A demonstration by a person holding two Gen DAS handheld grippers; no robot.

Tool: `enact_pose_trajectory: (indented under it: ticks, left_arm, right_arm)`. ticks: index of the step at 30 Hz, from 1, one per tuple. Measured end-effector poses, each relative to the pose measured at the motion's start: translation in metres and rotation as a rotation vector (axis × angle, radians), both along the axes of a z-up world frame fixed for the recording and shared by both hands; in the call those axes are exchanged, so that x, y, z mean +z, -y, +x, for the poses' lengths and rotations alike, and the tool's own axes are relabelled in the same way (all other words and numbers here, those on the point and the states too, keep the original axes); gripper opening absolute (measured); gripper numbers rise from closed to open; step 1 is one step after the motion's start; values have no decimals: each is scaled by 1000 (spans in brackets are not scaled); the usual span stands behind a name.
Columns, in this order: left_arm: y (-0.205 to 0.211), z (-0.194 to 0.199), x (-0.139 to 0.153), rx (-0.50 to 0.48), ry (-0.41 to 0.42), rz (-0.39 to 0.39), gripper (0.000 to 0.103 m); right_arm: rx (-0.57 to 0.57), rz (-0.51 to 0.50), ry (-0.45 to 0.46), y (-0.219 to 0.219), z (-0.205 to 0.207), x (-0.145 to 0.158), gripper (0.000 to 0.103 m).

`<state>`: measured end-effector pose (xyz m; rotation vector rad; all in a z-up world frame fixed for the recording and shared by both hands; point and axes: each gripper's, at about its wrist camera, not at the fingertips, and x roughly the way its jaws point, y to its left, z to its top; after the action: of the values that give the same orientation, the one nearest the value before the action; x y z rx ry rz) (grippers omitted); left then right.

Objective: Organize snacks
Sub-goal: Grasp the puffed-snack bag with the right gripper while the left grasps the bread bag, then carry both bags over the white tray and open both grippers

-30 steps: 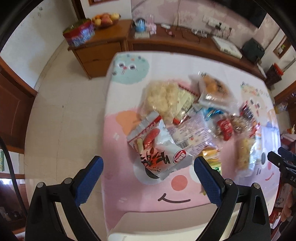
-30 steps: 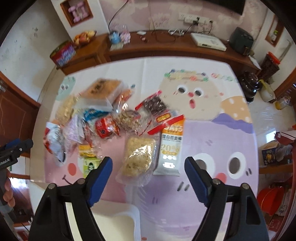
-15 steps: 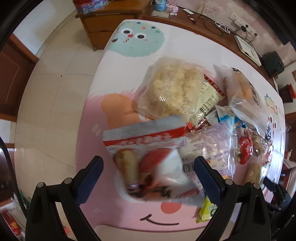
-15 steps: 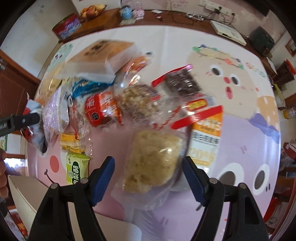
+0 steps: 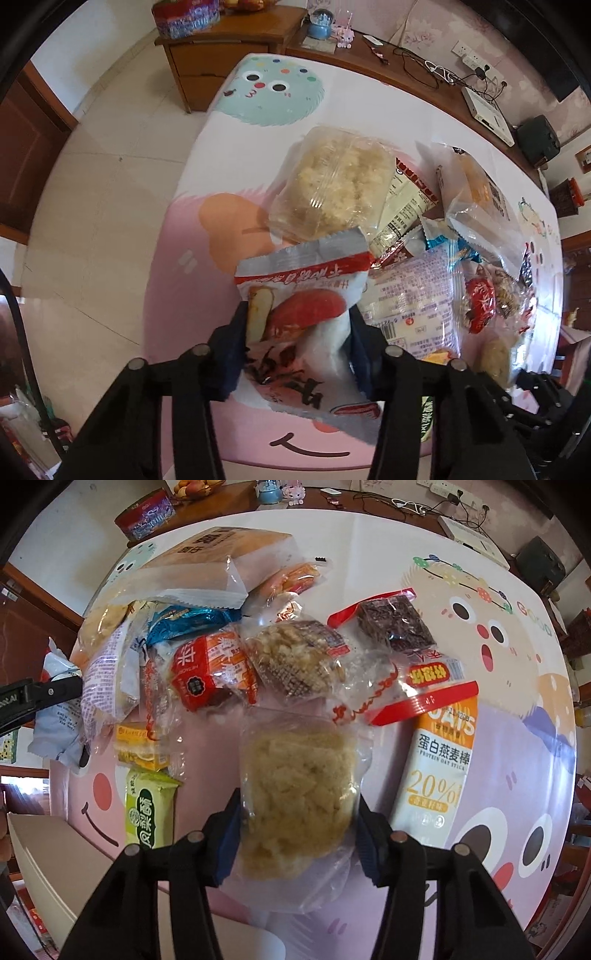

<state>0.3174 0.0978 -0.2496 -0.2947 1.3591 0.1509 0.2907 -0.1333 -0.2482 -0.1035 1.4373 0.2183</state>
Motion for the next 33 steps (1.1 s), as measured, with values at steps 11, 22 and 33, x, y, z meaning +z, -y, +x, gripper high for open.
enact_pose_trajectory:
  ticks: [11, 22, 33]
  left_arm:
    - [35, -57, 89, -103, 172, 131, 43]
    - [67, -141, 195, -268, 327, 158, 43]
    - [61, -237, 221, -369, 342, 124, 43]
  right_arm:
    - [-11, 79, 89, 22, -34, 52, 54]
    - [-48, 128, 239, 33, -94, 146, 54]
    - [-69, 164, 313, 2, -190, 208, 54]
